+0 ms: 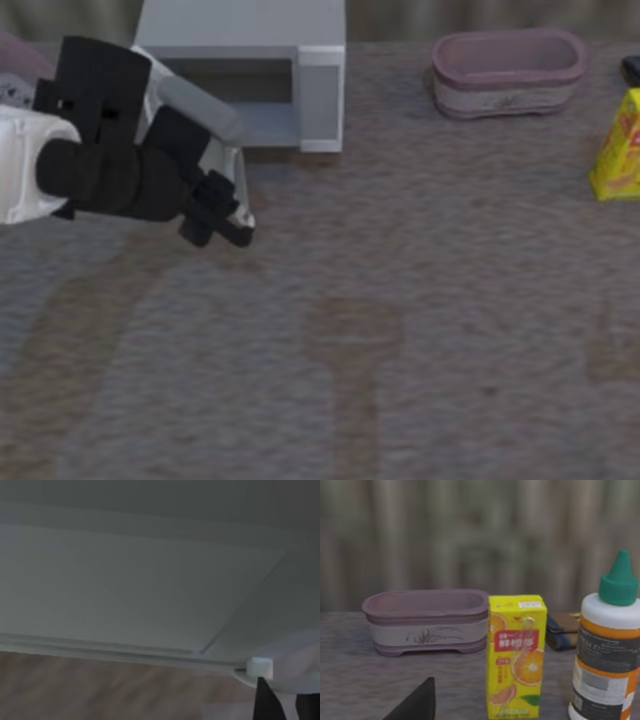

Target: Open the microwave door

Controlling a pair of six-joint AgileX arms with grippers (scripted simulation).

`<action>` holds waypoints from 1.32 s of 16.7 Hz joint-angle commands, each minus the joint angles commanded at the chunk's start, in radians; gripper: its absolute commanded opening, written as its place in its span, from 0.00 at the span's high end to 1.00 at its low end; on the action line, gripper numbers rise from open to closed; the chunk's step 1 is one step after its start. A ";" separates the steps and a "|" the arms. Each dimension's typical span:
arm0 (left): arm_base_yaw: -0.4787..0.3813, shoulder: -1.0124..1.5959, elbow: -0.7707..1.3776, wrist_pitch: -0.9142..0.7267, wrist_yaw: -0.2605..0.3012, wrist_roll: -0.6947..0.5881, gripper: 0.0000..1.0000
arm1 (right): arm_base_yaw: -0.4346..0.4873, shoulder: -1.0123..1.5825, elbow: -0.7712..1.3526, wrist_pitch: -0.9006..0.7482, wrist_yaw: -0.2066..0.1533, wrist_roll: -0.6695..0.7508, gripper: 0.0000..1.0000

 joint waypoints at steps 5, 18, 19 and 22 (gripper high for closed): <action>0.000 0.000 0.000 0.000 0.000 0.000 1.00 | 0.000 0.000 0.000 0.000 0.000 0.000 0.00; 0.029 -0.009 -0.006 -0.022 0.047 0.064 1.00 | 0.000 0.000 0.000 0.000 0.000 0.000 0.00; 0.029 -0.009 -0.006 -0.022 0.047 0.064 1.00 | 0.000 0.000 0.000 0.000 0.000 0.000 0.00; 0.029 -0.009 -0.006 -0.022 0.047 0.064 1.00 | 0.000 0.000 0.000 0.000 0.000 0.000 0.00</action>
